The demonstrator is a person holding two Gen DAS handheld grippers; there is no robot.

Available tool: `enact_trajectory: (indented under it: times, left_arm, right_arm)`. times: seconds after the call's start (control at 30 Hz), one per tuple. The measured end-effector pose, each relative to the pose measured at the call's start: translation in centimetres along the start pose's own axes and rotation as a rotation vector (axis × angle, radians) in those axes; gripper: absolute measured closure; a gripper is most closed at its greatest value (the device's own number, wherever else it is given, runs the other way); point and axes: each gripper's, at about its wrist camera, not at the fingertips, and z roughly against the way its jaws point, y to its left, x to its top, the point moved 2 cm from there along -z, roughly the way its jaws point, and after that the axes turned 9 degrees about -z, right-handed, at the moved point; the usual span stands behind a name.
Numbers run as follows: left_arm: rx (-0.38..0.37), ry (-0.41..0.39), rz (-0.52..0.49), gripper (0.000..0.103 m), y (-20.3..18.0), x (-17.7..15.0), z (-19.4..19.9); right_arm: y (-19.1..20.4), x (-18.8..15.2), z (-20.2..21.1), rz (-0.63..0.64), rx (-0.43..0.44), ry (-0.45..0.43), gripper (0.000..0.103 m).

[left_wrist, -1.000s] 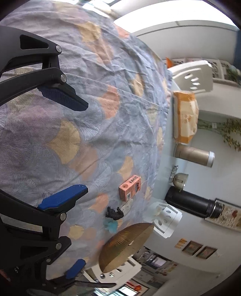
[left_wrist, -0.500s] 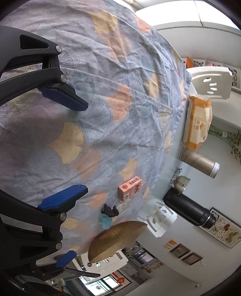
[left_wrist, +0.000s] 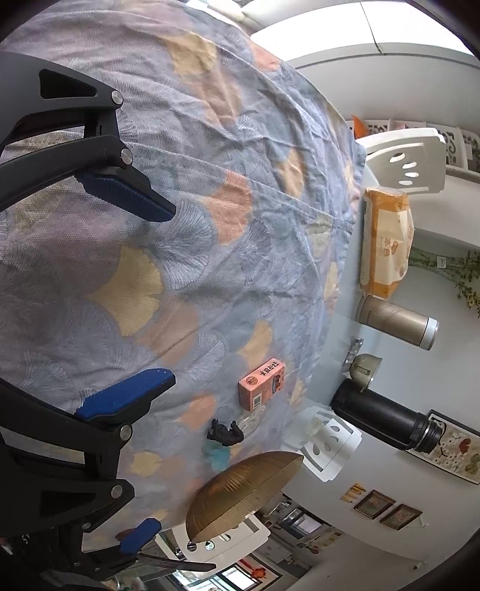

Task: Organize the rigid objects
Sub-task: 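Move both open grippers back over the remaining items on the cloth, then grasp the pink box with the left gripper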

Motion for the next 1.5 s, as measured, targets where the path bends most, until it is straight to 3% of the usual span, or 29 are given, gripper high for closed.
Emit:
enact_trajectory:
  times: [0.23, 0.33, 0.47, 0.6, 0.67, 0.73, 0.83, 0.9, 1.1, 1.17, 1.2, 1.23, 1.27, 1.33, 1.5]
  left_arm:
    - [0.043, -0.013, -0.031, 0.022, -0.4, 0.0, 0.2]
    - [0.055, 0.0, -0.055, 0.022, -0.8, 0.1, 0.2]
    - [-0.008, 0.102, -0.135, 0.022, -2.2, 0.7, 0.1]
    - [-0.11, 0.116, -0.257, 0.022, -4.8, 4.4, -0.4]
    - [-0.111, 0.127, -0.285, 0.022, -5.7, 6.5, -2.3]
    - [-0.092, 0.139, -0.312, 0.022, -6.3, 7.7, -4.5]
    - [-0.099, 0.133, -0.312, 0.023, -7.4, 9.1, -7.9]
    - [-0.145, 0.126, -0.297, 0.023, -8.3, 9.5, -9.5]
    - [-0.05, 0.154, -0.341, 0.028, -10.2, 9.7, -13.1]
    - [-0.051, 0.133, -0.331, 0.032, -9.9, 9.7, -13.5]
    - [-0.056, 0.128, -0.329, 0.043, -9.9, 9.8, -13.5]
    - [-0.071, 0.117, -0.325, 0.048, -9.9, 9.8, -13.3]
    - [-0.076, 0.111, -0.323, 0.052, -9.8, 9.7, -13.1]
    - [-0.067, 0.093, -0.323, 0.055, -9.8, 9.6, -12.6]
    - [-0.053, 0.016, -0.303, 0.058, -9.3, 9.5, -10.9]
  right_arm:
    - [-0.8, 0.0, 0.2, -0.033, -0.007, 0.004, 0.0]
    - [-2.0, 0.3, 0.6, -0.086, 0.034, 0.012, 0.0]
    - [-5.0, 1.0, 0.1, -0.21, 0.054, 0.109, 0.0]
    - [-6.0, 2.6, -1.5, -0.252, 0.122, 0.236, 0.002]
    - [-6.2, 3.5, -3.0, -0.294, 0.166, 0.286, 0.013]
    - [-6.0, 4.2, -4.8, -0.294, 0.159, 0.316, 0.022]
    - [-6.1, 5.0, -6.9, -0.285, 0.101, 0.29, 0.036]
    - [-6.7, 5.2, -8.2, -0.335, 0.107, 0.274, 0.037]
    - [-6.8, 6.1, -11.1, -0.325, 0.105, 0.277, 0.041]
    - [-6.7, 6.2, -11.5, -0.305, 0.106, 0.261, 0.043]
    - [-6.7, 6.2, -11.6, -0.291, 0.097, 0.258, 0.045]
    - [-6.7, 6.3, -11.5, -0.296, 0.113, 0.256, 0.055]
    - [-6.6, 6.2, -11.6, -0.312, 0.152, 0.261, 0.072]
    - [-6.8, 6.0, -11.8, -0.326, 0.177, 0.279, 0.082]
    - [-7.3, 5.9, -10.6, -0.342, 0.194, 0.238, 0.083]
